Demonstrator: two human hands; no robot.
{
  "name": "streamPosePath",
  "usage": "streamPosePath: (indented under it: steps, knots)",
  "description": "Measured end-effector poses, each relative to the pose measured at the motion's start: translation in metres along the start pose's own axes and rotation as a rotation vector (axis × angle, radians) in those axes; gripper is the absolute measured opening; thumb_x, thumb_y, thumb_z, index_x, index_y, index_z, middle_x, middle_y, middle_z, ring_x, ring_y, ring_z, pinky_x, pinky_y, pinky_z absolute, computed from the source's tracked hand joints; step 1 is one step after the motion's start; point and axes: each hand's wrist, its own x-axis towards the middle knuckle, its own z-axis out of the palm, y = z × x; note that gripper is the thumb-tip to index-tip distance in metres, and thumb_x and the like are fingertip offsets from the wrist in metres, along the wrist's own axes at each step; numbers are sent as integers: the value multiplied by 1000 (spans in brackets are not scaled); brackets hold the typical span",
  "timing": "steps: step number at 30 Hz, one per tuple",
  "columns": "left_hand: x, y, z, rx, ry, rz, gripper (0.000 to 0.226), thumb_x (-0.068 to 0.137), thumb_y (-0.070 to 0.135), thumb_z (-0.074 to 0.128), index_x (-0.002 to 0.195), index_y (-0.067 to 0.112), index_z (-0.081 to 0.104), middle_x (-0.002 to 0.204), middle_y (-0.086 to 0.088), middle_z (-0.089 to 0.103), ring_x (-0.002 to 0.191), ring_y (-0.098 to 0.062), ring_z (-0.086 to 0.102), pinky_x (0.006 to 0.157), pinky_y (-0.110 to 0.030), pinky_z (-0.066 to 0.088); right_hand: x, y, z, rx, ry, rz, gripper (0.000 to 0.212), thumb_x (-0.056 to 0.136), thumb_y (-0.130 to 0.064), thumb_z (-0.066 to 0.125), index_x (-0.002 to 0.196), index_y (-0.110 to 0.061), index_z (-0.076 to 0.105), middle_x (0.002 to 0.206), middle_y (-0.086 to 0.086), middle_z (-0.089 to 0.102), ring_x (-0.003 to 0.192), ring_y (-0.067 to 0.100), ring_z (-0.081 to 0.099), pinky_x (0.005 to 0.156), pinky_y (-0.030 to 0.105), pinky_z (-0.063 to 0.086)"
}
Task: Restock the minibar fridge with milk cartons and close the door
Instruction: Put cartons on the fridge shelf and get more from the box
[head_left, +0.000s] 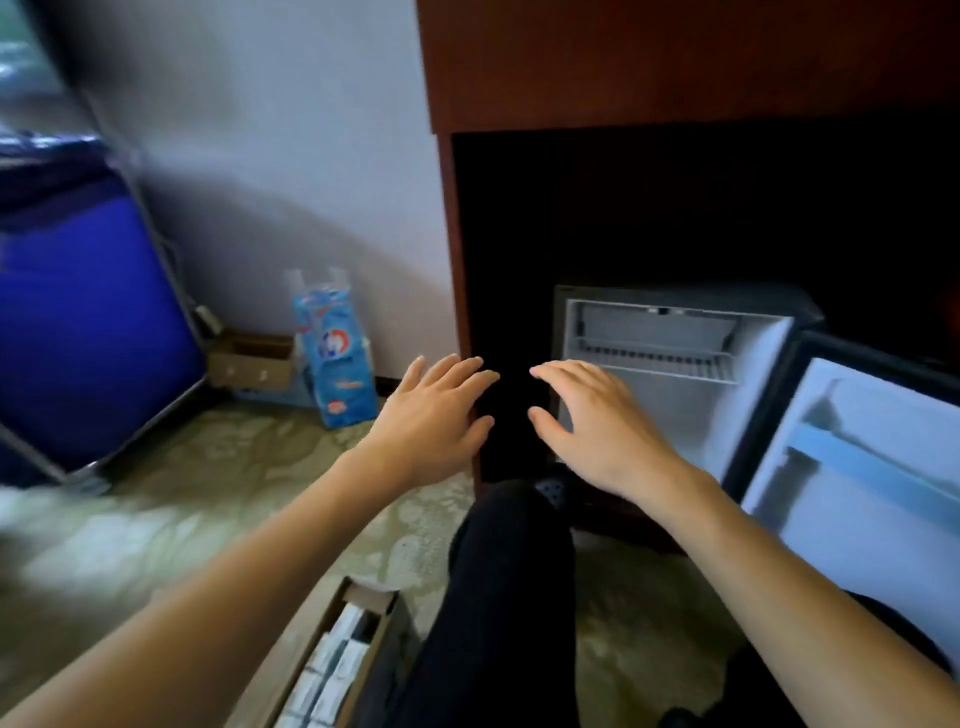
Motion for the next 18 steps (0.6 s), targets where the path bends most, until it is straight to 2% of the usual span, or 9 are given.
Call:
streamPosePath:
  steps: [9, 14, 18]
  knots:
    - [-127, -66, 31, -39, -74, -257, 59, 101, 50, 40, 155, 31, 29, 163, 7, 24, 152, -15, 13, 123, -42, 2, 15, -88, 99, 5, -226, -246, 51, 101, -38, 49, 149, -22, 42, 152, -6, 44, 142, 13, 34, 119, 32, 23]
    - [-187, -85, 74, -124, -131, -396, 57, 101, 50, 40, 155, 32, 30, 162, 6, 28, 152, -16, 17, 125, -48, 9, -1, -116, 159, 8, -391, -277, 53, 103, -39, 44, 152, -22, 37, 155, -5, 39, 145, 15, 29, 120, 36, 22]
    - [-231, -87, 108, -228, -134, -518, 53, 102, 51, 38, 152, 32, 34, 157, 9, 36, 147, -14, 28, 123, -47, 19, -25, -139, 206, 10, -536, -347, 50, 103, -36, 44, 151, -22, 37, 154, -4, 40, 143, 16, 32, 120, 37, 22]
